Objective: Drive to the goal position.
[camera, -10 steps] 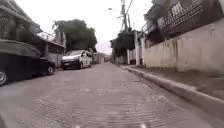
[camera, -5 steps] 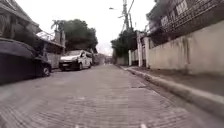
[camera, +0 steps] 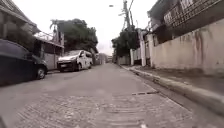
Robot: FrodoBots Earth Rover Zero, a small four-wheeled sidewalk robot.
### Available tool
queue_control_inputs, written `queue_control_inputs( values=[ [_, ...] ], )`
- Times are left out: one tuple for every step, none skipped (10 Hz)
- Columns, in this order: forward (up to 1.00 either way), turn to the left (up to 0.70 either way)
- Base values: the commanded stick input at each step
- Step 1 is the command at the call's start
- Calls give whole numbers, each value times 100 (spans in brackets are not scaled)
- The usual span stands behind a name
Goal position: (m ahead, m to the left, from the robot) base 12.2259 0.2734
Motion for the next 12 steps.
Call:
queue_control_inputs(
  values=[
    [100,0],
    [100,0],
    [100,0],
    [100,0],
    [100,-27],
    [100,-27],
    [100,-27],
    [100,-27],
    [100,-27],
    [100,-27],
    [100,-27],
    [100,-27]
  ],
)
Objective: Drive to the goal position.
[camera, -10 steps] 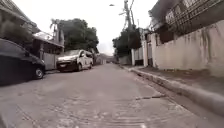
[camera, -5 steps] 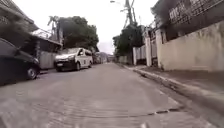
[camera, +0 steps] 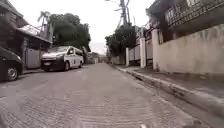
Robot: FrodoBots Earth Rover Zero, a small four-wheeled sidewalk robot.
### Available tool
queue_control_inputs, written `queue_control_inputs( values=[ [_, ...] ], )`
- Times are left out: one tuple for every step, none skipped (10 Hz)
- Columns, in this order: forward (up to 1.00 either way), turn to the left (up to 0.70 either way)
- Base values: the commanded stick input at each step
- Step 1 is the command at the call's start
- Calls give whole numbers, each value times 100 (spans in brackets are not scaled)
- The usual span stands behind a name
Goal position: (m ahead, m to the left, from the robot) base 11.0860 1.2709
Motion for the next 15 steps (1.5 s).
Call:
queue_control_inputs(
  values=[
    [100,-21],
    [100,-11],
    [100,-1],
    [100,0],
    [100,0],
    [100,0],
    [100,0],
    [100,0],
    [100,0],
    [100,0],
    [100,0],
    [100,0],
    [100,0],
    [100,0],
    [100,0]
  ],
)
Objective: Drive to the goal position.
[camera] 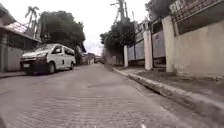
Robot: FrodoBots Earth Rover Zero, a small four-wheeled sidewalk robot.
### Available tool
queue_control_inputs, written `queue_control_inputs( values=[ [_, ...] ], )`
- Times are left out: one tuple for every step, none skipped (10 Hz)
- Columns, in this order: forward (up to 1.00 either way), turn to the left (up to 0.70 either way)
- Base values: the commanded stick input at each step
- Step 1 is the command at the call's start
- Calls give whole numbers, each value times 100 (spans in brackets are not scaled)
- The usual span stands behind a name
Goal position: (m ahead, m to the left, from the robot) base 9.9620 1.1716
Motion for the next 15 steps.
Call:
queue_control_inputs(
  values=[
    [100,0],
    [100,0],
    [100,0],
    [100,0],
    [100,0],
    [100,0],
    [100,0],
    [100,0],
    [100,0],
    [100,0],
    [100,0],
    [100,0],
    [100,0],
    [100,0],
    [100,0]
  ],
)
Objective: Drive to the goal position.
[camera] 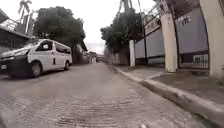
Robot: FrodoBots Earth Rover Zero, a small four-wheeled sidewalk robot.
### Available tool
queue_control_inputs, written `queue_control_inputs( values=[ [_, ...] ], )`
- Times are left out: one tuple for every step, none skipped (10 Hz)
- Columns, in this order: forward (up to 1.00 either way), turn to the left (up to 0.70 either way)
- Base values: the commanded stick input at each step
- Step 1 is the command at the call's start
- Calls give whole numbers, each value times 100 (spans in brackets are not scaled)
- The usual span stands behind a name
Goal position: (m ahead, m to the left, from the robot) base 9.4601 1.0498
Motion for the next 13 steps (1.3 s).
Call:
queue_control_inputs(
  values=[
    [100,0],
    [100,0],
    [100,0],
    [100,0],
    [100,0],
    [100,0],
    [100,0],
    [100,0],
    [100,0],
    [100,0],
    [100,0],
    [100,0],
    [100,0]
  ],
)
